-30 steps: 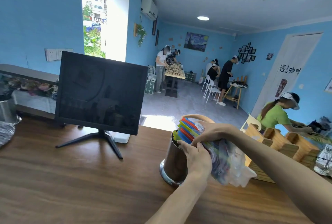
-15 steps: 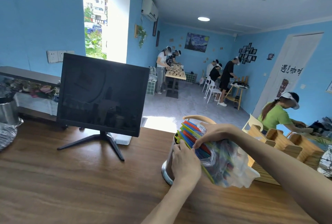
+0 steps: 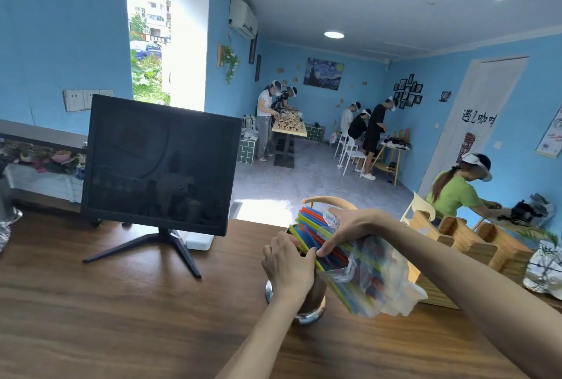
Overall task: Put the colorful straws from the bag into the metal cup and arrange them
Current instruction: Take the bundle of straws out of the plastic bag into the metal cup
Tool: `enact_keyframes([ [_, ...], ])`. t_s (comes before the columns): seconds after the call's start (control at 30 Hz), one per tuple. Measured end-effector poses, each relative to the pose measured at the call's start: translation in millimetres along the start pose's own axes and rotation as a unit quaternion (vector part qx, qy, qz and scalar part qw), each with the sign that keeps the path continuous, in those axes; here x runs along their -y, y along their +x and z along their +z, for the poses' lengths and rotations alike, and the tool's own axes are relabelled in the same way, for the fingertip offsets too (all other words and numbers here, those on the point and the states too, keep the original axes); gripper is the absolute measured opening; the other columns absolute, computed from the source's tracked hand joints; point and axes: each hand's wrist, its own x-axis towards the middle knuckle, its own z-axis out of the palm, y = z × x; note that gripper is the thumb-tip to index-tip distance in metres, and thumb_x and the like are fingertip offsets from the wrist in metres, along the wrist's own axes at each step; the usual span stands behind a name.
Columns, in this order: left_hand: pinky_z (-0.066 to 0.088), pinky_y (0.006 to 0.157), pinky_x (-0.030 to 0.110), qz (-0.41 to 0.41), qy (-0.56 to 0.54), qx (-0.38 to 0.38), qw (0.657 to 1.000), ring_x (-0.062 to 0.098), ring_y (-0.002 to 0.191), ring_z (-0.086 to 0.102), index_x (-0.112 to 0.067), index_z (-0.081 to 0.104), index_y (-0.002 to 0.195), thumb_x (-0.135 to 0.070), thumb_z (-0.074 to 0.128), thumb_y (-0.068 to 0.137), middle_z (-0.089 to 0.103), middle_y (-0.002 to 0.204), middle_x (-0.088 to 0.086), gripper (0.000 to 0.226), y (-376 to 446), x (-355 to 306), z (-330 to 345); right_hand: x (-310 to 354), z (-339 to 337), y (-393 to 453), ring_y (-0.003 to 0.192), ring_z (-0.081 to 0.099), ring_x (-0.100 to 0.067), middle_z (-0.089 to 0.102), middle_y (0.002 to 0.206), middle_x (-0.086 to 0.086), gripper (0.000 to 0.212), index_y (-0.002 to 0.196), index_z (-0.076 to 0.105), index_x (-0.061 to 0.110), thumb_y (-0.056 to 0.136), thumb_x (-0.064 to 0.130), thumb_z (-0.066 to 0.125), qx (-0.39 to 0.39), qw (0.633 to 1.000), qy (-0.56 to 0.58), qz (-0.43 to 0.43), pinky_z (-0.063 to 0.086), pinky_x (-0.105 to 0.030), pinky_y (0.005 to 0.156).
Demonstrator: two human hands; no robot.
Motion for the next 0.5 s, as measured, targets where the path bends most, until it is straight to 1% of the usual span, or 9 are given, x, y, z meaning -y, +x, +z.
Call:
enact_keyframes([
  [0.07,0.042,0.104,0.038,-0.009,-0.021,0.022,0.999,0.025,0.125,0.047,-0.018,0.05,0.116,-0.045,0.071,0.091,0.052,0.13,0.003,0.042,5.7,2.2,3.1,-0.1,0.7,1.9,0.102,0.066,-0.012,0.062,0.116,0.008,0.114,0.14,0.035,0.031,0.048,0.067,0.09,-0.003,1.0,0.002,-0.007,0.058,-0.029,0.084],
  [0.13,0.041,0.106,0.038,-0.015,-0.043,0.038,0.998,0.026,0.128,0.041,-0.02,0.046,0.109,-0.044,0.071,0.091,0.046,0.133,0.003,0.039,9.9,4.8,6.7,-1.2,0.7,3.6,0.104,0.067,-0.014,0.063,0.119,0.006,0.112,0.14,0.036,0.031,0.048,0.065,0.09,-0.005,1.0,0.008,-0.01,0.059,-0.032,0.09],
  [0.2,0.037,0.109,0.04,-0.018,-0.049,0.049,0.997,0.026,0.133,0.033,-0.024,0.041,0.104,-0.048,0.07,0.091,0.037,0.139,0.002,0.04,12.5,9.5,10.9,-1.5,0.3,4.0,0.101,0.066,-0.011,0.062,0.116,0.008,0.106,0.138,0.037,0.031,0.052,0.063,0.09,-0.008,1.0,0.006,-0.013,0.058,-0.028,0.084],
  [0.23,0.034,0.113,0.041,-0.012,-0.051,0.052,0.997,0.027,0.138,0.028,-0.026,0.039,0.106,-0.049,0.07,0.09,0.032,0.144,0.001,0.042,14.0,12.5,13.1,-1.6,0.0,4.2,0.1,0.066,-0.01,0.062,0.115,0.009,0.102,0.137,0.037,0.031,0.056,0.062,0.091,-0.01,1.0,0.005,-0.013,0.056,-0.026,0.081],
  [0.27,0.031,0.117,0.044,0.001,-0.061,0.051,0.997,0.026,0.143,0.023,-0.027,0.036,0.111,-0.049,0.071,0.09,0.025,0.15,0.001,0.047,15.9,16.1,15.4,-1.6,-0.5,4.8,0.1,0.066,-0.011,0.062,0.115,0.009,0.099,0.138,0.037,0.03,0.06,0.059,0.091,-0.011,1.0,0.006,-0.012,0.056,-0.027,0.081],
  [0.33,0.022,0.124,0.047,0.053,-0.102,0.051,0.992,0.025,0.152,0.011,-0.027,0.027,0.129,-0.042,0.074,0.089,0.009,0.162,0.002,0.063,21.0,24.4,18.9,-1.5,-1.4,6.8,0.103,0.067,-0.015,0.063,0.119,0.005,0.1,0.141,0.036,0.029,0.062,0.056,0.092,-0.008,1.0,0.012,-0.009,0.059,-0.033,0.089],
  [0.4,0.009,0.128,0.047,0.116,-0.133,0.078,0.981,0.018,0.156,-0.003,-0.029,0.011,0.15,-0.035,0.071,0.093,-0.01,0.167,-0.005,0.084,26.3,32.1,20.9,-0.7,-1.3,7.4,0.109,0.067,-0.019,0.061,0.127,0.002,0.104,0.144,0.035,0.029,0.061,0.054,0.092,-0.004,1.0,0.016,-0.009,0.058,-0.04,0.098],
  [0.43,0.002,0.129,0.046,0.138,-0.138,0.098,0.976,0.012,0.156,-0.009,-0.031,0.001,0.156,-0.033,0.067,0.097,-0.016,0.168,-0.01,0.089,28.7,35.1,21.9,-0.3,-1.4,7.5,0.111,0.067,-0.02,0.06,0.131,0.001,0.106,0.145,0.035,0.03,0.06,0.052,0.093,-0.005,1.0,0.019,-0.01,0.058,-0.041,0.099],
  [0.5,-0.011,0.128,0.042,0.171,-0.127,0.127,0.969,0.002,0.152,-0.024,-0.035,-0.012,0.159,-0.032,0.056,0.103,-0.024,0.166,-0.018,0.089,31.4,40.9,25.9,0.5,-1.7,8.1,0.11,0.069,-0.021,0.06,0.132,0.001,0.104,0.144,0.037,0.031,0.059,0.05,0.093,0.0,1.0,0.028,-0.013,0.059,-0.042,0.098],
])
